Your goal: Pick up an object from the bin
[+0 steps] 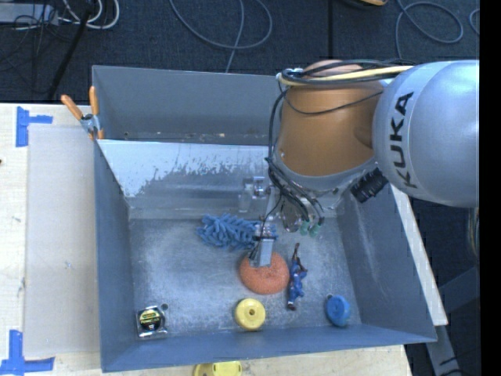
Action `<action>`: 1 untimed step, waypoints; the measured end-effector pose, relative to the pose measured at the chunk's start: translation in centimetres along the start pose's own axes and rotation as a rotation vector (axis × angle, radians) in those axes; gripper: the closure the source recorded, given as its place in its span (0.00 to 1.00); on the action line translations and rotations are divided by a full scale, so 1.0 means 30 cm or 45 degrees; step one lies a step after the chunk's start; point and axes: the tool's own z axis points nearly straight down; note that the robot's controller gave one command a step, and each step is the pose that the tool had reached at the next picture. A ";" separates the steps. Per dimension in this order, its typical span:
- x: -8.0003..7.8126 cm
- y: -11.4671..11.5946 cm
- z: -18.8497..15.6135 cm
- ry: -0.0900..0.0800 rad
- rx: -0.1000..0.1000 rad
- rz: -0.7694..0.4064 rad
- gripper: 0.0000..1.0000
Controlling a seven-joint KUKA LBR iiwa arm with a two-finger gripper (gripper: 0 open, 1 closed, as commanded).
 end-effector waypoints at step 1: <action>-0.005 -0.002 -0.015 -0.011 -0.002 0.005 0.00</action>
Offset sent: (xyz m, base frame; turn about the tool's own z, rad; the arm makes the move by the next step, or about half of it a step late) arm 0.0665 -0.0403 -0.1741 0.0138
